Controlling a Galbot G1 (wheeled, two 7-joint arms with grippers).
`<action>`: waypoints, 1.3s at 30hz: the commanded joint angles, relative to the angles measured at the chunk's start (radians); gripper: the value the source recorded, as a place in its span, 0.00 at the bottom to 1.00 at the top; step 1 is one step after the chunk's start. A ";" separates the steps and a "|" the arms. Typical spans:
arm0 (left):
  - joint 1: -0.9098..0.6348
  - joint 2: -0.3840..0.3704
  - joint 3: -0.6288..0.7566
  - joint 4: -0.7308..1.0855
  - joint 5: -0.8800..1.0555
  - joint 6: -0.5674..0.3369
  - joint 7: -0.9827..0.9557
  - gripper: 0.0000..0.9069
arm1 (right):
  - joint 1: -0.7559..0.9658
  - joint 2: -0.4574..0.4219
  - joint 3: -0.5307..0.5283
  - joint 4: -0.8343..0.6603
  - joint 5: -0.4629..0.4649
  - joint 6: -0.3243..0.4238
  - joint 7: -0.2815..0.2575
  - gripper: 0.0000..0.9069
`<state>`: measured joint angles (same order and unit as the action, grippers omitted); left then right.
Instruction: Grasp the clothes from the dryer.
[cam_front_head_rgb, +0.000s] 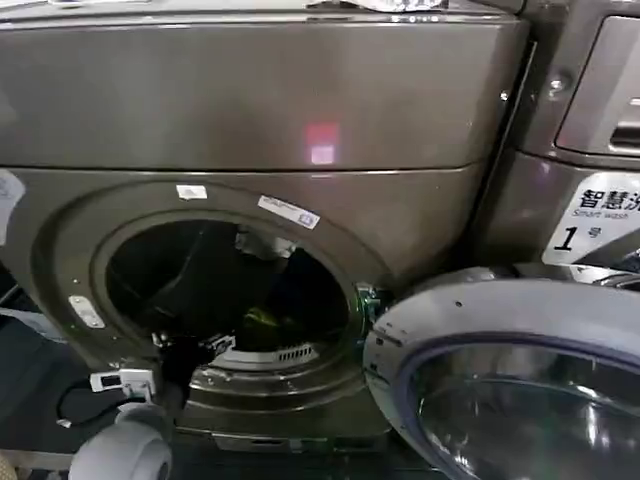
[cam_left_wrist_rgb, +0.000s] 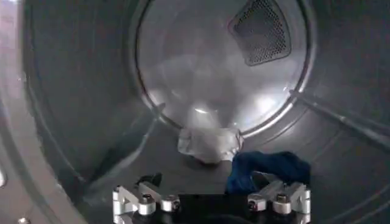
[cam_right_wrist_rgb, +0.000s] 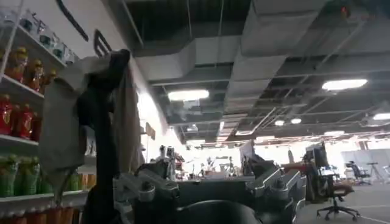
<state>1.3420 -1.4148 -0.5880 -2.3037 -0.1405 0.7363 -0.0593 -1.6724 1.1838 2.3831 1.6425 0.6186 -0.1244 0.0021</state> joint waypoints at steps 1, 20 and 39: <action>-0.113 -0.018 0.026 0.098 0.062 0.049 0.014 1.00 | 0.001 0.003 -0.001 0.007 0.000 0.003 0.000 1.00; -0.405 -0.008 -0.005 0.322 1.240 -0.487 1.069 1.00 | -0.003 -0.008 -0.010 0.006 0.000 0.003 0.000 1.00; -0.625 -0.036 0.055 0.514 1.578 -0.958 1.407 1.00 | 0.006 -0.011 -0.024 0.005 -0.018 0.007 -0.002 1.00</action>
<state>0.8235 -1.4595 -0.5713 -1.9057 1.2057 0.1666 1.1588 -1.6672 1.1733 2.3613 1.6500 0.6042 -0.1197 0.0006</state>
